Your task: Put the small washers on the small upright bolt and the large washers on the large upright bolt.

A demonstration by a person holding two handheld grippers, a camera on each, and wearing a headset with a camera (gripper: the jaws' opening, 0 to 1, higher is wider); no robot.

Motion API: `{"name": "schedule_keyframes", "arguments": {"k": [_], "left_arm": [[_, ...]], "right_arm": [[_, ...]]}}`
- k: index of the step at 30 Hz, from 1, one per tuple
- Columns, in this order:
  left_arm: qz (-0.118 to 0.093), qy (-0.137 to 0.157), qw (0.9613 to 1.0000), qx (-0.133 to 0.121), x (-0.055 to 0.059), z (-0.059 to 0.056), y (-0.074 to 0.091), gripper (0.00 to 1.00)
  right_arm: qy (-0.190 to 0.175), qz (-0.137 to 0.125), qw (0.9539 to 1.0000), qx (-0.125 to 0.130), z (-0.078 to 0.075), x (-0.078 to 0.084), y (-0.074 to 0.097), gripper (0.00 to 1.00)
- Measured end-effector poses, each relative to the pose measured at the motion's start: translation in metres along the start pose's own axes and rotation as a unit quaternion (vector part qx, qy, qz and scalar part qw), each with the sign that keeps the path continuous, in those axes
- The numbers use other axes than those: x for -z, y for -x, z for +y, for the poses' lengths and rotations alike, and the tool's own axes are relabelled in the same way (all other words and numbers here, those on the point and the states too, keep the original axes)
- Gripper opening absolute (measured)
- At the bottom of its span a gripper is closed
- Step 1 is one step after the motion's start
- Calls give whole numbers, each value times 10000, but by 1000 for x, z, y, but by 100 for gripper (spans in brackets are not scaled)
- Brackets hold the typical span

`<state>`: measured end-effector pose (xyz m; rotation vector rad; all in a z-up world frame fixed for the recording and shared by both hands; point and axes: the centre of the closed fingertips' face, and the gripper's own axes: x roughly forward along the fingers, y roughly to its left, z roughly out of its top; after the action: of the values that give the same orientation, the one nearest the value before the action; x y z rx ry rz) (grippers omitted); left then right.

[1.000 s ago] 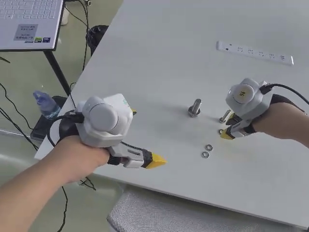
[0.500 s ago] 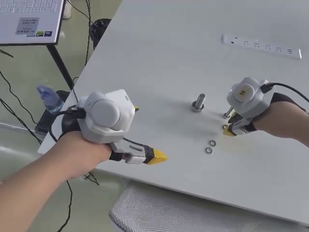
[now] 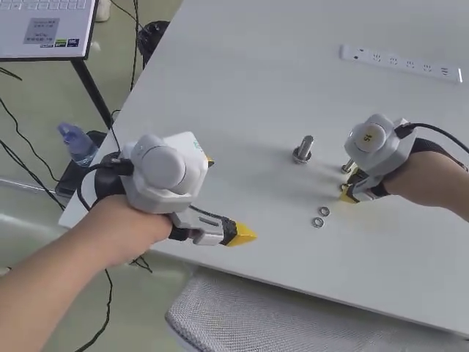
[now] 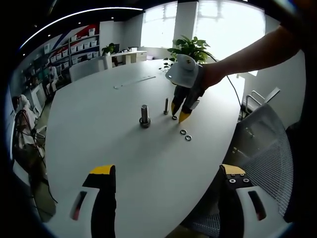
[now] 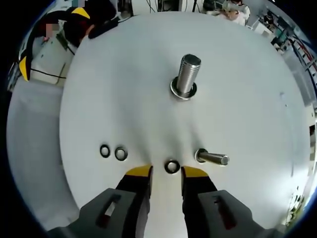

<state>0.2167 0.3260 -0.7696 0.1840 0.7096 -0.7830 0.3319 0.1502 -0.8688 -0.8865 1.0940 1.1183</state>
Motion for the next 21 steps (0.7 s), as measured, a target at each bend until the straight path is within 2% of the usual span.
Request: {"name": "schedule_keyframes", "arguments": {"k": [6, 21], "left_arm": [[33, 15, 10000, 1, 5, 2, 0, 84], [44, 0, 10000, -1, 8, 4, 2, 84]], "right_arm": [[-42, -45, 10000, 0, 0, -2, -1, 23], [12, 53, 10000, 83, -2, -2, -3, 15]]}}
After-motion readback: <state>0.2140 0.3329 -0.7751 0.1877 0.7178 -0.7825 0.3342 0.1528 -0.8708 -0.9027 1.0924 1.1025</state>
